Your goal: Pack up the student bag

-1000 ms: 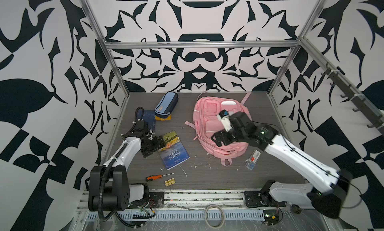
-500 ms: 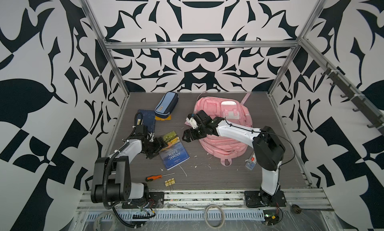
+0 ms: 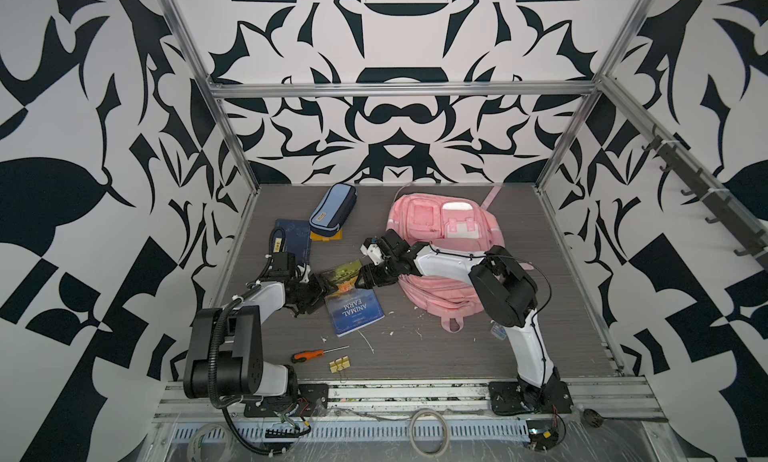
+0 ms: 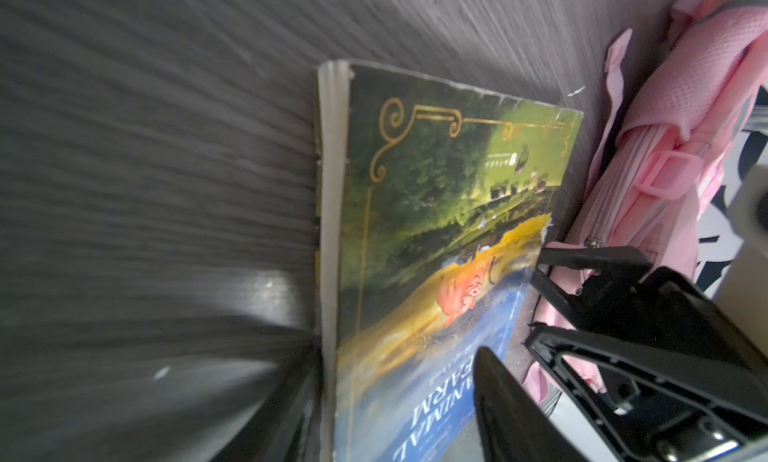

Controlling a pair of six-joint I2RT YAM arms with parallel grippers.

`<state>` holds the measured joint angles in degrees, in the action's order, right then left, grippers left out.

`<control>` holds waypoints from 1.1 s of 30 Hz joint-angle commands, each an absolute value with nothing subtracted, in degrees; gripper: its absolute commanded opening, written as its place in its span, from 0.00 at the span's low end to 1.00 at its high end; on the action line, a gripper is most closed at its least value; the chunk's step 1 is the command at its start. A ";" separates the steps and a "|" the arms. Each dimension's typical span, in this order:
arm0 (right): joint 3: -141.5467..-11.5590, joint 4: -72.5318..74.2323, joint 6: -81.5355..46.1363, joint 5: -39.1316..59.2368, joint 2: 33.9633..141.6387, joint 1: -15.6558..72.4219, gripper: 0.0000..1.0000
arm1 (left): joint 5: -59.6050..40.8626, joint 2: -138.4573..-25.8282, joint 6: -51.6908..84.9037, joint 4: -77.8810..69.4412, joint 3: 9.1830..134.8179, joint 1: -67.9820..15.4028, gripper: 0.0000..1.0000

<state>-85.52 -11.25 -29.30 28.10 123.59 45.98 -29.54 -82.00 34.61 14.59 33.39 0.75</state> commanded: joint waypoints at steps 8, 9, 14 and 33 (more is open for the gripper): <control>-81.50 1.38 -37.58 36.41 122.47 46.65 0.41 | -28.89 -86.13 42.16 11.29 27.26 -3.98 0.52; -81.45 2.11 -37.89 37.00 122.12 46.68 0.39 | -28.78 -86.22 42.99 10.41 26.92 -4.70 0.52; -80.27 3.69 -38.14 38.52 118.71 46.82 0.29 | -28.40 -87.01 45.70 6.79 26.30 -6.58 0.50; -62.97 -17.32 -25.44 25.95 73.92 22.22 0.00 | -18.25 -70.57 13.80 23.50 47.54 -25.08 0.89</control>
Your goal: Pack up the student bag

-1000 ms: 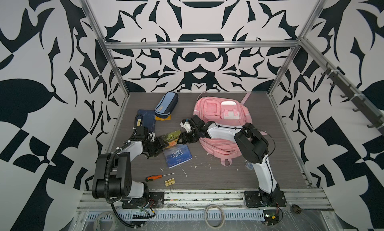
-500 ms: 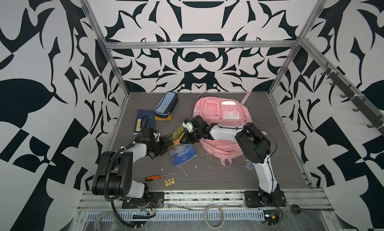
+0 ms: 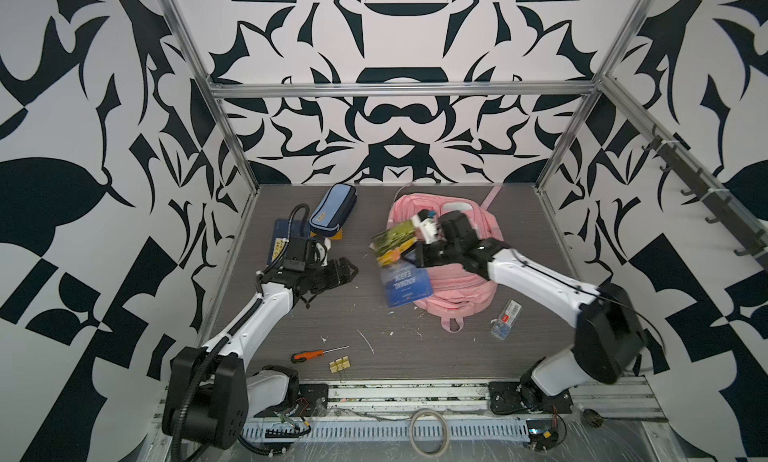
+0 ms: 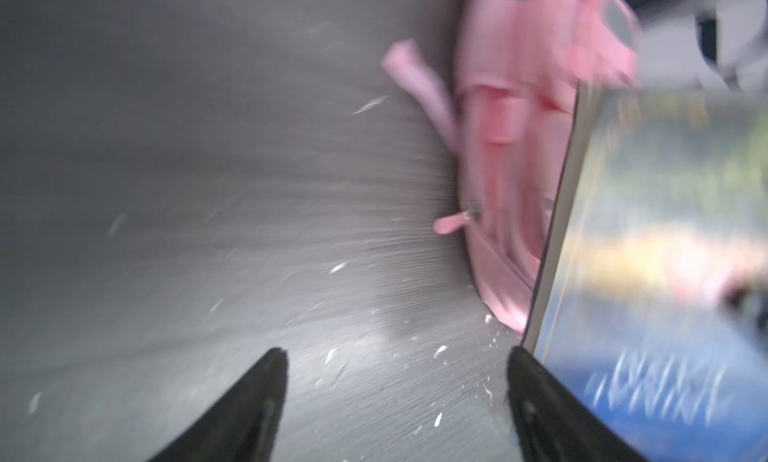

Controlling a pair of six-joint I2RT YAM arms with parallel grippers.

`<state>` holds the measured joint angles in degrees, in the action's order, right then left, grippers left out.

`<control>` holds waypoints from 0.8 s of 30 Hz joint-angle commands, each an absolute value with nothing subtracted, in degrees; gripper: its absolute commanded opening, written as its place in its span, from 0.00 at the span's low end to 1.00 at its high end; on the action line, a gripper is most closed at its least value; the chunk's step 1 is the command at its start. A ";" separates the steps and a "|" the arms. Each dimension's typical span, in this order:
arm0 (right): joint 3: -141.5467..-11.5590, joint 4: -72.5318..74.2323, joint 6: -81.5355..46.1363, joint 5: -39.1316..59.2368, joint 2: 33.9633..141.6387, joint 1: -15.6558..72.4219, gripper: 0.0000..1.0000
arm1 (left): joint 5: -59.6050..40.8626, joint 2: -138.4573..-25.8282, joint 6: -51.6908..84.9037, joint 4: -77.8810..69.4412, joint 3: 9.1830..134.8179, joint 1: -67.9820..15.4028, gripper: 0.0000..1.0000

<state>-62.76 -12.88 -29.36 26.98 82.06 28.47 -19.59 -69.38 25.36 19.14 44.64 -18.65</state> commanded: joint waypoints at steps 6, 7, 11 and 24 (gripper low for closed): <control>-67.21 -35.18 -16.78 27.54 63.59 1.34 0.00 | -14.48 -84.79 4.15 26.03 61.02 -42.50 0.90; -68.10 -37.90 -15.51 27.38 62.93 -1.93 0.00 | -12.75 -87.64 2.62 26.27 64.06 -45.17 0.90; -68.92 -43.96 -14.13 23.92 60.52 -9.99 0.00 | -6.79 -99.12 -2.59 27.60 76.16 -52.33 0.91; -66.95 -46.85 -17.17 19.14 56.69 -13.89 0.00 | 10.70 -119.71 -12.76 26.60 92.71 -57.77 0.90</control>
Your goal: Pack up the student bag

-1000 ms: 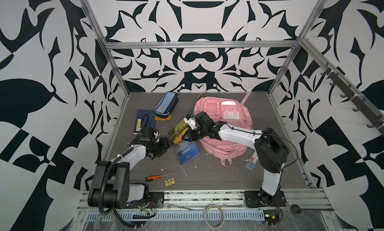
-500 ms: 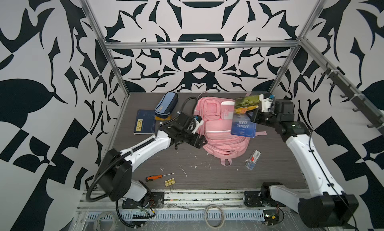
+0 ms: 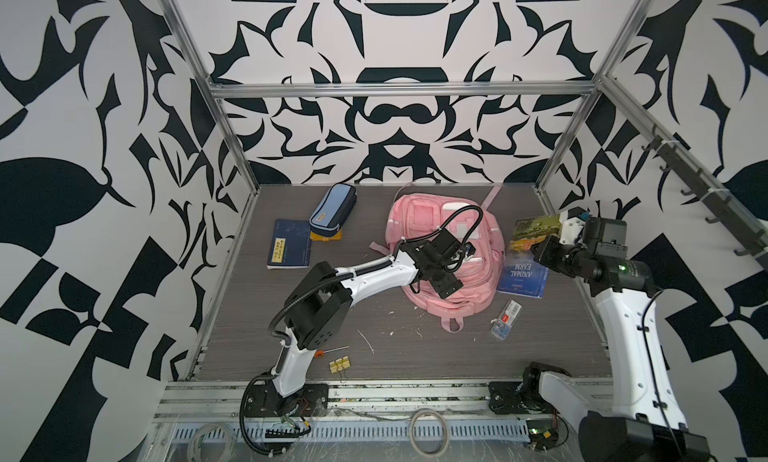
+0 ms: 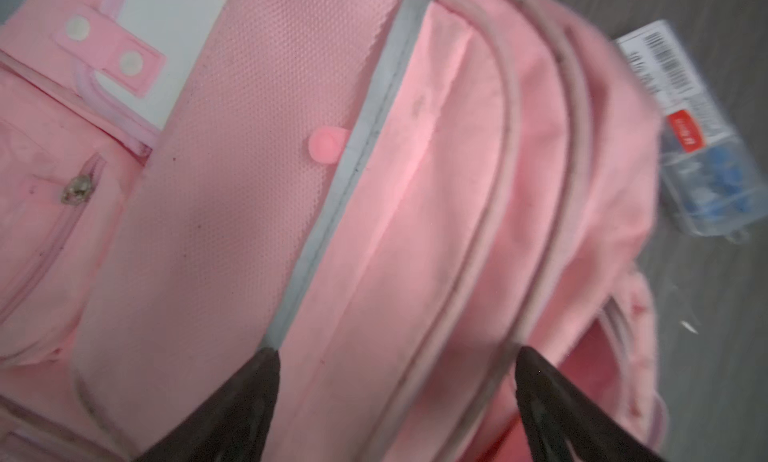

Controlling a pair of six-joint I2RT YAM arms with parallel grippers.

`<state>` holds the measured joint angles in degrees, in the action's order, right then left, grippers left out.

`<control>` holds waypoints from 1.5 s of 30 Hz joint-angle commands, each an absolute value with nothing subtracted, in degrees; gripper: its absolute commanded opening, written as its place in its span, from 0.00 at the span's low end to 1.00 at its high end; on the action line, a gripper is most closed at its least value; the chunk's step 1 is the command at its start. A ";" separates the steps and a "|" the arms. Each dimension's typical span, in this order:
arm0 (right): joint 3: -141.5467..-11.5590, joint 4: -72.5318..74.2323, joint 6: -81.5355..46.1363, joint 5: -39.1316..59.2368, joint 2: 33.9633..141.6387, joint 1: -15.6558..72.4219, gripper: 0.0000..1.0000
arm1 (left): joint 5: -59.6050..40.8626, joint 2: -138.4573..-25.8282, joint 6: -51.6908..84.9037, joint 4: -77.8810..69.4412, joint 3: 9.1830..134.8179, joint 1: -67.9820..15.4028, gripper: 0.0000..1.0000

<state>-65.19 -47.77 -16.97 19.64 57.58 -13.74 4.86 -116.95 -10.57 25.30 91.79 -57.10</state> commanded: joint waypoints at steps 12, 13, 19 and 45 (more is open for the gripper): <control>-68.43 -52.91 -15.14 17.84 54.05 -13.95 0.00 | 14.43 -124.05 -12.58 24.29 96.35 -59.06 0.08; -68.09 -53.29 -15.12 17.89 53.59 -13.95 0.00 | 14.42 -124.02 -12.58 24.56 96.84 -59.06 0.00; -65.74 -55.03 -14.50 23.13 50.78 -13.96 0.00 | 9.98 -121.59 -9.33 30.65 102.63 -56.90 0.00; -47.92 -30.11 -32.52 50.10 49.61 -8.60 0.00 | -14.86 -120.23 -2.37 58.97 137.40 -48.84 0.00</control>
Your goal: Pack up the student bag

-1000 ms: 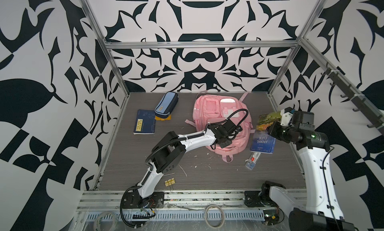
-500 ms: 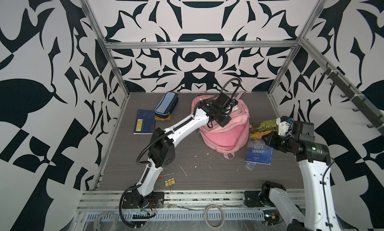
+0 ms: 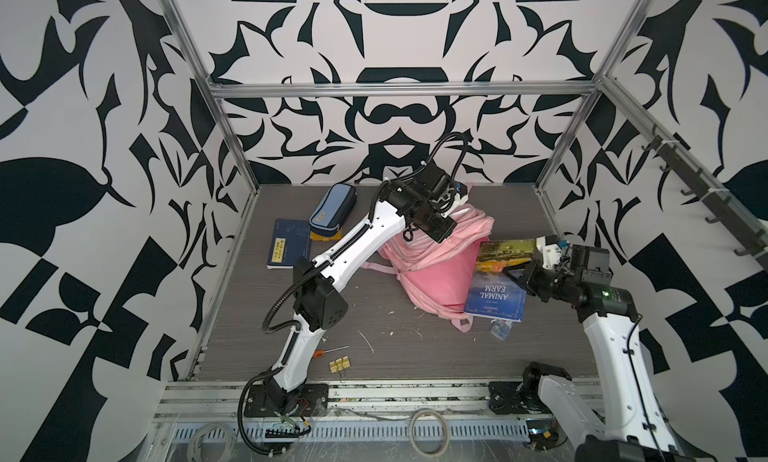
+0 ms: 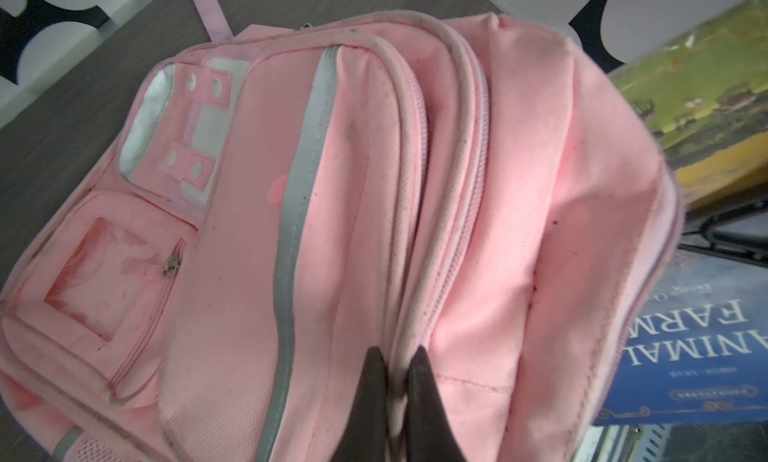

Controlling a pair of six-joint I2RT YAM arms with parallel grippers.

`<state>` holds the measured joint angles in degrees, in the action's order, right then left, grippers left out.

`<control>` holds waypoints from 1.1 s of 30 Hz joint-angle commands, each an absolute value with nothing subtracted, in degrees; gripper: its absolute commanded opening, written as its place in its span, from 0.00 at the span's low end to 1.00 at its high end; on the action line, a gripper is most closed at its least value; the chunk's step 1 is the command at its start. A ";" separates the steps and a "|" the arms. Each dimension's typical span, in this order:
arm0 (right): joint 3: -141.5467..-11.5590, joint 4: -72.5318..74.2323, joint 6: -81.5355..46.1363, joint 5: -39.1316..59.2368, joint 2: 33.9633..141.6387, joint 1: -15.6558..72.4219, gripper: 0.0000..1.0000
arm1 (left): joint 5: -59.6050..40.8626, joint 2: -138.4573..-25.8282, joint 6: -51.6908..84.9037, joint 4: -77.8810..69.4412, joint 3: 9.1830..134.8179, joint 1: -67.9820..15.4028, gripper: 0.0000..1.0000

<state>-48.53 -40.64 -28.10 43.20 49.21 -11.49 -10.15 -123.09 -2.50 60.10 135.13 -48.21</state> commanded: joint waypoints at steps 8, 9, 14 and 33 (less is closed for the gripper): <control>-45.01 -18.00 -35.40 43.63 57.61 4.14 0.00 | -21.08 -118.63 -2.56 57.30 137.03 -50.51 0.00; -45.00 -16.80 -34.90 43.82 58.85 4.14 0.00 | -22.06 -118.11 -2.39 56.57 136.20 -50.54 0.00; -45.73 -11.46 -31.76 46.02 67.79 4.22 0.00 | -26.92 -115.79 -1.49 53.53 133.33 -50.54 0.00; -64.65 -13.96 -21.47 39.17 96.39 7.56 0.27 | -32.57 -116.18 2.60 50.85 131.72 -51.81 0.00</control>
<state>-60.49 -12.21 -25.21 42.13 96.95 7.18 -24.29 -120.60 2.59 54.15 131.31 -50.00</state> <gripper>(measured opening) 0.244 0.088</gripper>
